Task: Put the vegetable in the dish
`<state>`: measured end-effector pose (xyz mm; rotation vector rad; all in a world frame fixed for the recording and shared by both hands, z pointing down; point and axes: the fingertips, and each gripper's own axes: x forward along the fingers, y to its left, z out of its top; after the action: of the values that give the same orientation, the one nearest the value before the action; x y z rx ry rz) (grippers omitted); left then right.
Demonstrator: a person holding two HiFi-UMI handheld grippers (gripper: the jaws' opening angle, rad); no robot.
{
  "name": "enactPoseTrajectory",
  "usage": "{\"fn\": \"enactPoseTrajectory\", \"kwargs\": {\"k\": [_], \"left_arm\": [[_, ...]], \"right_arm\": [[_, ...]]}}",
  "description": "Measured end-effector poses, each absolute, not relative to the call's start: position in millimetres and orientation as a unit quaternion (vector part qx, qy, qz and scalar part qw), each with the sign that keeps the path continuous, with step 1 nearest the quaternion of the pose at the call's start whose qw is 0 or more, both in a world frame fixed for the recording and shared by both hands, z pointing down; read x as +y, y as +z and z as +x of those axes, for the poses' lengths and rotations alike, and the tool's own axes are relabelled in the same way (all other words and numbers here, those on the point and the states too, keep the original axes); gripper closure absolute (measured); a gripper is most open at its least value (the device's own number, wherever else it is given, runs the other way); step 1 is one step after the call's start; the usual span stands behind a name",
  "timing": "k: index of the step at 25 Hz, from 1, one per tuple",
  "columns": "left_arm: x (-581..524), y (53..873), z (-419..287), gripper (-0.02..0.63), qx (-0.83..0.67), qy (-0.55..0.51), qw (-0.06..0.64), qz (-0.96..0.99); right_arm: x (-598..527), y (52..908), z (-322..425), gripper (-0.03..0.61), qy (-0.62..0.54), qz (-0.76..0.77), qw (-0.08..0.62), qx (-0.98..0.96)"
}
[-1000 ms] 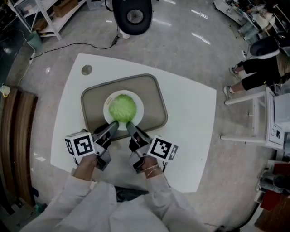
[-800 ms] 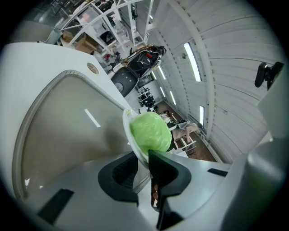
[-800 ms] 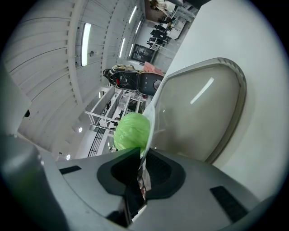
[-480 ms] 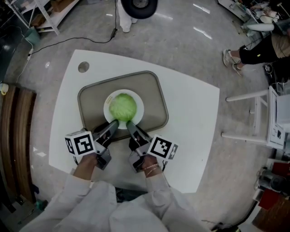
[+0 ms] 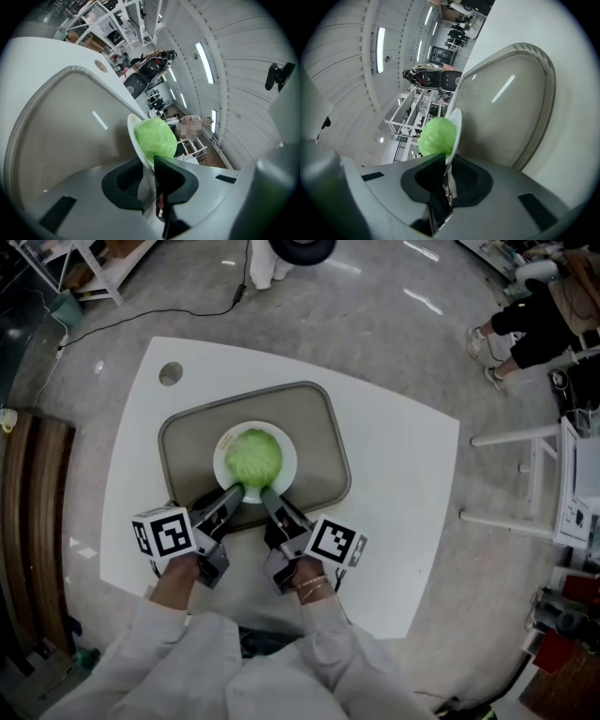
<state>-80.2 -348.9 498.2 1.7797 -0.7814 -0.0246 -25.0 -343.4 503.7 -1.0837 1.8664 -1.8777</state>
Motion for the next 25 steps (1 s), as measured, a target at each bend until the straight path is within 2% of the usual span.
{"fn": "enactPoseTrajectory", "kwargs": {"k": [21, 25], "left_arm": [[-345.7, 502.4, -83.7, 0.545, -0.331, 0.023, 0.590, 0.736], [-345.7, 498.5, -76.2, 0.545, -0.310, 0.003, 0.601, 0.736]], "right_arm": [[-342.4, 508.9, -24.0, 0.534, -0.667, -0.372, 0.149, 0.628], [-342.1, 507.9, -23.8, 0.534, -0.673, -0.373, 0.156, 0.620]]}}
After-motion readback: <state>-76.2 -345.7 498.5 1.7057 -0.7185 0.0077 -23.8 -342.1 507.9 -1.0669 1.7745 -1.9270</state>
